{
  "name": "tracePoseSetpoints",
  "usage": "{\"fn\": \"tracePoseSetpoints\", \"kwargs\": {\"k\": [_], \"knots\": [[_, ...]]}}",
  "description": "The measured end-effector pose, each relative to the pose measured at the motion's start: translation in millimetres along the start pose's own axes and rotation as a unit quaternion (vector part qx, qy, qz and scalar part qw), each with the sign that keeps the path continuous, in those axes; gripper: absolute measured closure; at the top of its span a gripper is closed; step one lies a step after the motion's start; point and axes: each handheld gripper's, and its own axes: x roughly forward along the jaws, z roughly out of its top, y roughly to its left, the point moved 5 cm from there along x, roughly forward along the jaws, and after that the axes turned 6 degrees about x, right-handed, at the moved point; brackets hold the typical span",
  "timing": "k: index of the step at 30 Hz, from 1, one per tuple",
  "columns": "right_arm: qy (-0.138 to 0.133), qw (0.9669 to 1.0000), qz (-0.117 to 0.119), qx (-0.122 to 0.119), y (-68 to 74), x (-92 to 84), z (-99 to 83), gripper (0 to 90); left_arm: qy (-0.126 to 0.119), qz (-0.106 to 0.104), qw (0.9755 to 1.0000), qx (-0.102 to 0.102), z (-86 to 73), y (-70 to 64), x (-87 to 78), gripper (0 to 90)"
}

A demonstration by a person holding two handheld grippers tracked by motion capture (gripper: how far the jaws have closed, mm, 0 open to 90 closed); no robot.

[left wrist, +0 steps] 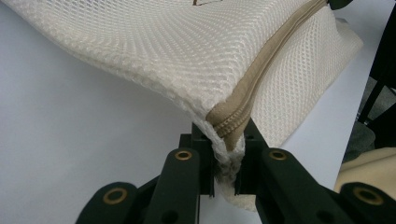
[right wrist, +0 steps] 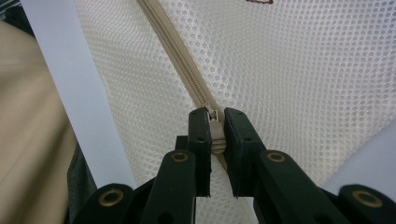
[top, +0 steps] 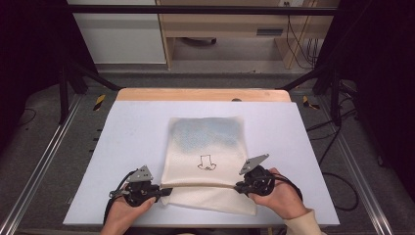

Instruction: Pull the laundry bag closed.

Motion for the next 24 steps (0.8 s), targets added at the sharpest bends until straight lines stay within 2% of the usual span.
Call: {"fn": "tracePoseSetpoints", "kwargs": {"k": [24], "knots": [[0.000, 0.9999, -0.007, 0.008, -5.7, -5.7, -9.1, 81.8, -0.001, 0.001, 1.0000, 0.000, -0.2, 0.4, -0.9, 81.3]]}}
